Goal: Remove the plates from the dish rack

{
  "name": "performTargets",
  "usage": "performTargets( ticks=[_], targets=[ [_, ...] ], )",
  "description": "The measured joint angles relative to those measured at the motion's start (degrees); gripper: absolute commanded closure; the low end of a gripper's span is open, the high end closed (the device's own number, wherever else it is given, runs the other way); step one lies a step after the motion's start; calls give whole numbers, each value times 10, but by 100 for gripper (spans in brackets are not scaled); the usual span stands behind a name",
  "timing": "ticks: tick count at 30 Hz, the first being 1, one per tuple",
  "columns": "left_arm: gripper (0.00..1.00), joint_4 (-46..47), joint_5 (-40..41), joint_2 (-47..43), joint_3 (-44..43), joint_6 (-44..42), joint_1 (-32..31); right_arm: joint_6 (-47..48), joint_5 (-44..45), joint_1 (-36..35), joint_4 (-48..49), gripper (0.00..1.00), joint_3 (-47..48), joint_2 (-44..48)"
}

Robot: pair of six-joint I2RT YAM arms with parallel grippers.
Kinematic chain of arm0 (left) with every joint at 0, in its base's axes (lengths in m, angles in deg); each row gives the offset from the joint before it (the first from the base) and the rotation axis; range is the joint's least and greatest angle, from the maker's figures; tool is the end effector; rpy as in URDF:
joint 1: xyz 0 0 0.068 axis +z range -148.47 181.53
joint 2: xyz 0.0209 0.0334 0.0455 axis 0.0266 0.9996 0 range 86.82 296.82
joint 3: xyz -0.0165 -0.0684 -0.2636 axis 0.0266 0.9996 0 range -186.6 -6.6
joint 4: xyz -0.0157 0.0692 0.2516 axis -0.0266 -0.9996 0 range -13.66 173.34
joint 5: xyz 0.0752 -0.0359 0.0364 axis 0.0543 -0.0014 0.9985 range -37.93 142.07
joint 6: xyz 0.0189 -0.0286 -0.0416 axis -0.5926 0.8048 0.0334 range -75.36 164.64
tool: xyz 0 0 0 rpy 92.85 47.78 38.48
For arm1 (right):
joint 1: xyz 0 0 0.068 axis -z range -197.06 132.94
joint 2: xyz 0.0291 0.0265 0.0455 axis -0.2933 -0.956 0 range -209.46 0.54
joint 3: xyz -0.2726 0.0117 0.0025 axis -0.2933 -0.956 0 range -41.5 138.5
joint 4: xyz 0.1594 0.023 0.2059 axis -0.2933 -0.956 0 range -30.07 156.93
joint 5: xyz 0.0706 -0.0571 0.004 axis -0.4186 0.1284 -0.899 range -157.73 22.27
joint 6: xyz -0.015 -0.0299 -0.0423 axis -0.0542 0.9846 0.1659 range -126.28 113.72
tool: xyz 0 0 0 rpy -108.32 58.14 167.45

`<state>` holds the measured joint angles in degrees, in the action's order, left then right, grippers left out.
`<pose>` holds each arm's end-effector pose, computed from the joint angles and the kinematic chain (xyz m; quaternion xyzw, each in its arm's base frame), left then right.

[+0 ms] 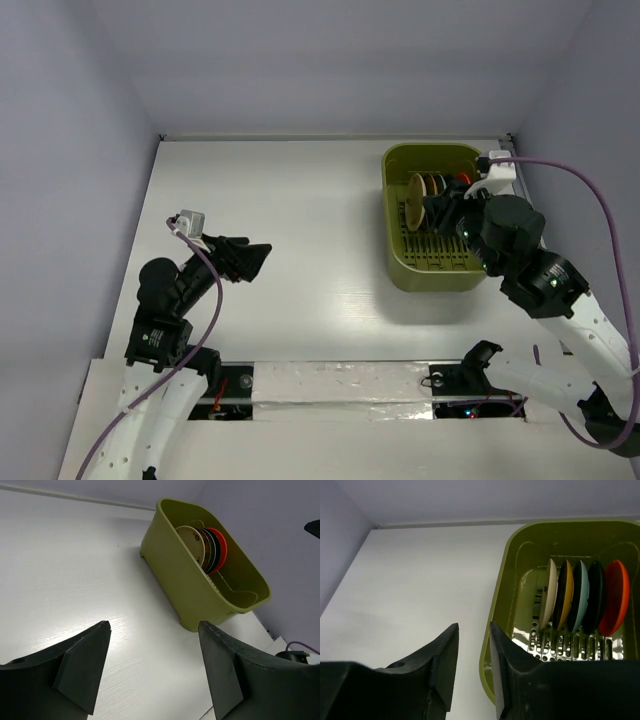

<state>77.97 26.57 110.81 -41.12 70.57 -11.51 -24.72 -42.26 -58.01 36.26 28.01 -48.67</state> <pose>0.1080 -0.0407 0.3342 0.0880 0.6721 -0.3805 0.6292 0.1316 0.0939 0.4356 -0.0078 0.7623 0.1623 0.6264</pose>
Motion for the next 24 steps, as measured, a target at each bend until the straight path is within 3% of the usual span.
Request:
performTargets(
  ticks=[2, 3, 5, 8, 11, 12, 20, 21, 24],
  targets=[
    [34, 0, 0, 0, 0, 0, 0, 3, 5, 0, -4, 64, 3, 0],
    [36, 0, 0, 0, 0, 0, 0, 3, 9, 0, -7, 82, 5, -1],
    [48, 0, 0, -1, 0, 0, 0, 9, 21, 0, -17, 100, 11, -5],
    [62, 0, -1, -4, 0, -1, 0, 11, 48, 0, -36, 100, 30, -21],
    [96, 1, 0, -7, 1, 0, 0, 17, 72, 0, -47, 100, 51, -42],
    [100, 1, 1, -7, 1, 2, 0, 18, 78, 0, -49, 100, 56, -50],
    [99, 0, 12, -14, 2, 0, 0, 40, 72, 85, -49, 98, 62, -152],
    [88, -1, 14, -14, 2, 0, 0, 42, 68, 96, -49, 94, 62, -167],
    [69, -2, 20, -16, 2, 0, 0, 49, 58, 113, -50, 70, 69, -212]
  ],
)
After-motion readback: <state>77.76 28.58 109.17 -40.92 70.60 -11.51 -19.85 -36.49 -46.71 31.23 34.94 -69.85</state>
